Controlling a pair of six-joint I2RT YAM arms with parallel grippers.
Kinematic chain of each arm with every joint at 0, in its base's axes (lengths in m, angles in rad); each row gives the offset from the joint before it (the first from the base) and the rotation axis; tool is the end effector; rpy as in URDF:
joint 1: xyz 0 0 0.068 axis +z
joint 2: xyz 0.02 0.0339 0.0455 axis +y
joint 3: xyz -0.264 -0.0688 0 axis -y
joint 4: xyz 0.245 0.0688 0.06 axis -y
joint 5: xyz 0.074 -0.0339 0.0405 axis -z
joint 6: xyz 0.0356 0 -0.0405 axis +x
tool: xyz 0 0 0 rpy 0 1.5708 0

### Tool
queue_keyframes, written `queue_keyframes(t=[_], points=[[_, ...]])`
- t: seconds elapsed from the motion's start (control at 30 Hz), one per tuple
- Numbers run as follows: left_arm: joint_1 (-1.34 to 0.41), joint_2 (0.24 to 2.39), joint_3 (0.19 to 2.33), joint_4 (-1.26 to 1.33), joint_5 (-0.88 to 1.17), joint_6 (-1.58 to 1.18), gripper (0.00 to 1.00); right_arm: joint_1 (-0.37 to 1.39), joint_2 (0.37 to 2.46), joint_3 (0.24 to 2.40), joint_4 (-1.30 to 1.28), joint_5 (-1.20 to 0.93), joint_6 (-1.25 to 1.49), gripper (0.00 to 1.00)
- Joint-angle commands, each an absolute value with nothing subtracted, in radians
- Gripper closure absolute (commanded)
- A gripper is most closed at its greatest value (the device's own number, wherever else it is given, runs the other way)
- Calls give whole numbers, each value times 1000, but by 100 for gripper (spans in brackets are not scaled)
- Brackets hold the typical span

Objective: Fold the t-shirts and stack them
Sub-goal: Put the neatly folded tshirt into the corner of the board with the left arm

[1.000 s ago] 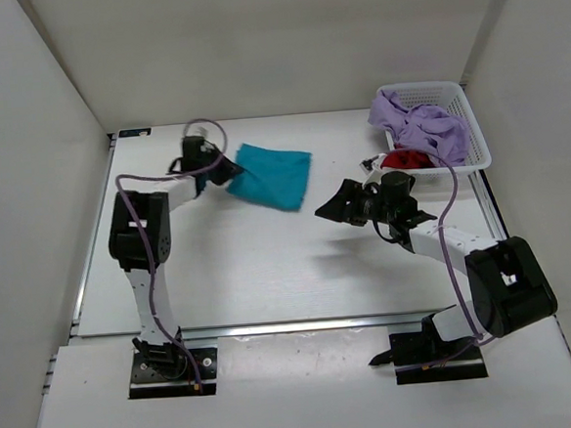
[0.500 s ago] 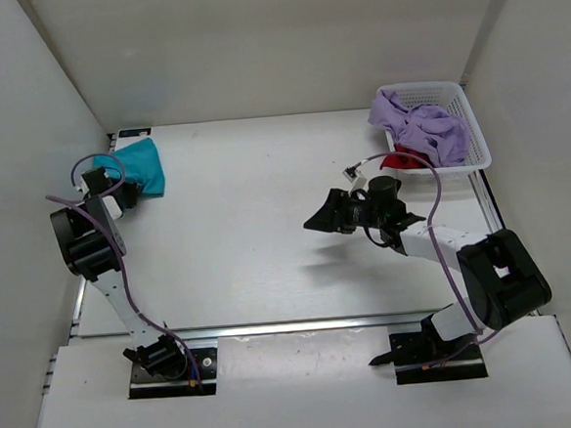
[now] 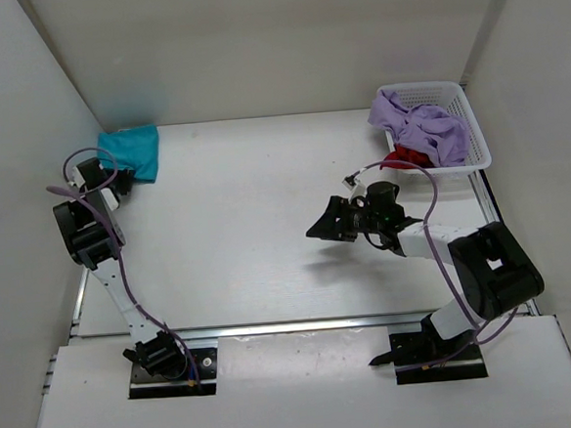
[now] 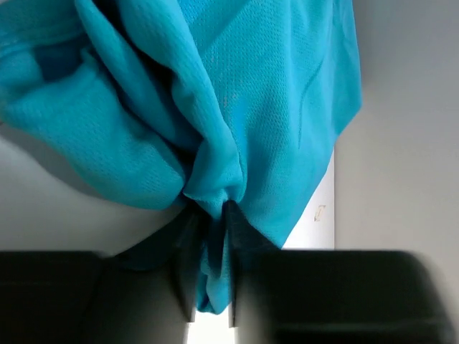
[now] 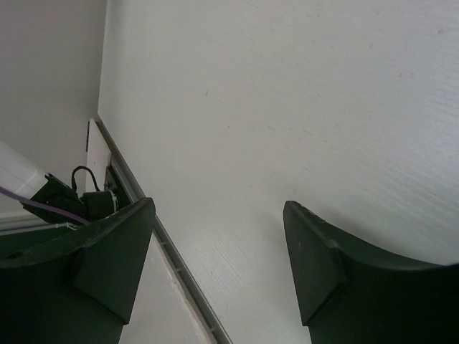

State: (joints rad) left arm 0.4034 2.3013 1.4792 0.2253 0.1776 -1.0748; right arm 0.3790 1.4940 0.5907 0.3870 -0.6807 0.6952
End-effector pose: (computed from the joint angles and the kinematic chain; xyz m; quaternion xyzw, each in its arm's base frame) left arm 0.4596 0.1893 0.1102 -0.5623 0.6785 -0.2276 0.4143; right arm 0.2583 0.1270 0.1713 -0.0376 0.8309 0.4905 0.2599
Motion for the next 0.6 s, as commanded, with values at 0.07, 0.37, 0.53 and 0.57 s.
queue_keyframes(t=[0.07,0.37,0.53,0.57], points=[[400,2273,1496,178,225,-1032,52,402,1516,623,413,-678,678,28],[374,2027,1209,244,233,-1039,1,433,1454,634,384,-617,663,13],[341,1882,1050,239,198,-971,1,445,1421,675,322,-540,641,63],[324,1835,1005,253,193,-966,1,448,1410,695,312,-523,638,76]])
